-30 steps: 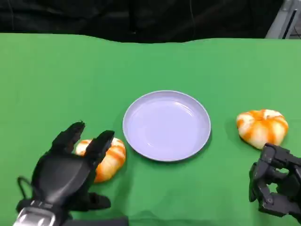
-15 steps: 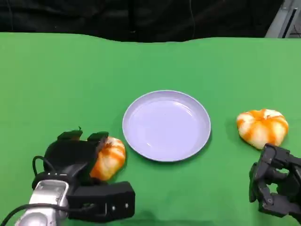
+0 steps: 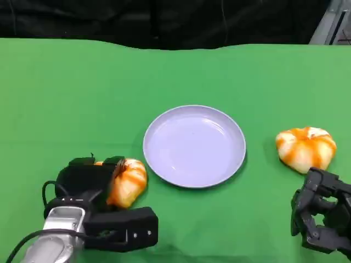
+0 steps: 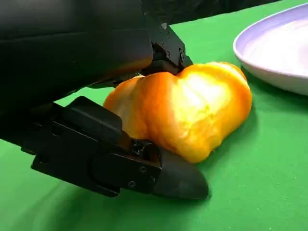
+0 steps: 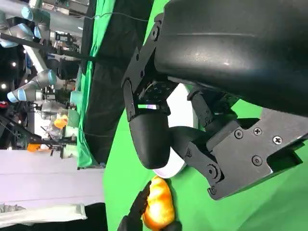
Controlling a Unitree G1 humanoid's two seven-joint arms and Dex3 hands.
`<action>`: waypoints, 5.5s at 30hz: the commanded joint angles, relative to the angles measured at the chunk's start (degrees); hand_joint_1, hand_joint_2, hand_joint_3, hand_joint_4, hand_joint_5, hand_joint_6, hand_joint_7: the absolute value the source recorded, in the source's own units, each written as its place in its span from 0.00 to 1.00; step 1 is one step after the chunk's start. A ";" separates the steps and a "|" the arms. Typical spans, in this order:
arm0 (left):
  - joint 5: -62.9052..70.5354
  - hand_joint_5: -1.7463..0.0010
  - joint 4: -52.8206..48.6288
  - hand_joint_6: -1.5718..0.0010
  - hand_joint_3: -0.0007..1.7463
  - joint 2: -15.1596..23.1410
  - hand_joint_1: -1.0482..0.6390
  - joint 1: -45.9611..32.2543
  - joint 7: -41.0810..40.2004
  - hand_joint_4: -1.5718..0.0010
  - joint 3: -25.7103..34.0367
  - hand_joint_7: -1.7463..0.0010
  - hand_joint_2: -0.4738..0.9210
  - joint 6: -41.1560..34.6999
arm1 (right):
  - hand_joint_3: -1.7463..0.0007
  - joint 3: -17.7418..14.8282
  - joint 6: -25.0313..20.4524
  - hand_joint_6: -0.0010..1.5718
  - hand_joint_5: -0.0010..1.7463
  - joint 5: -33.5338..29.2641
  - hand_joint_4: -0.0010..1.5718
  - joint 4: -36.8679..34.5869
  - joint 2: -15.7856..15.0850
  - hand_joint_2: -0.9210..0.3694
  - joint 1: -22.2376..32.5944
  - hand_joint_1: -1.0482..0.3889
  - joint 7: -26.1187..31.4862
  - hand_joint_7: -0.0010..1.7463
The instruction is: Grasp the bread from the table and place it into the plate.
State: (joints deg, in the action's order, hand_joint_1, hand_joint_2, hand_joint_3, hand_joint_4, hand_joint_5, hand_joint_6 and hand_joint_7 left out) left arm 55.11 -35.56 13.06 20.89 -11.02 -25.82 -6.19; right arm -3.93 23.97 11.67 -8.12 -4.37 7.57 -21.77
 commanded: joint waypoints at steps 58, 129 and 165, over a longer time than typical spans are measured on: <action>-10.30 0.00 -20.00 0.65 0.11 -12.06 0.57 28.32 -18.74 0.64 -1.58 0.11 1.00 13.22 | 0.35 0.08 -0.67 0.46 1.00 0.11 0.55 1.78 -0.65 0.25 1.15 0.65 0.61 0.97; -80.52 0.00 40.29 0.47 0.73 -5.14 0.59 -19.80 39.10 0.43 20.79 0.09 0.74 -2.63 | 0.36 -0.35 -0.50 0.46 1.00 -0.14 0.56 0.13 -0.48 0.25 -0.31 0.66 0.77 0.98; -85.15 0.00 40.81 0.55 0.66 -1.49 0.66 -37.88 46.41 0.45 35.29 0.00 0.85 4.42 | 0.35 -0.34 -0.15 0.46 1.00 1.05 0.56 1.60 -0.95 0.25 1.54 0.64 -1.16 0.98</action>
State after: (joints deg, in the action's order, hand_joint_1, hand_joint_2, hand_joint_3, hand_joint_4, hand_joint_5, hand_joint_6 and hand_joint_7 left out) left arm -30.33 4.70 11.43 -16.51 36.09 8.70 -1.93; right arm -4.02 24.36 11.91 -7.78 -4.47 8.30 -22.72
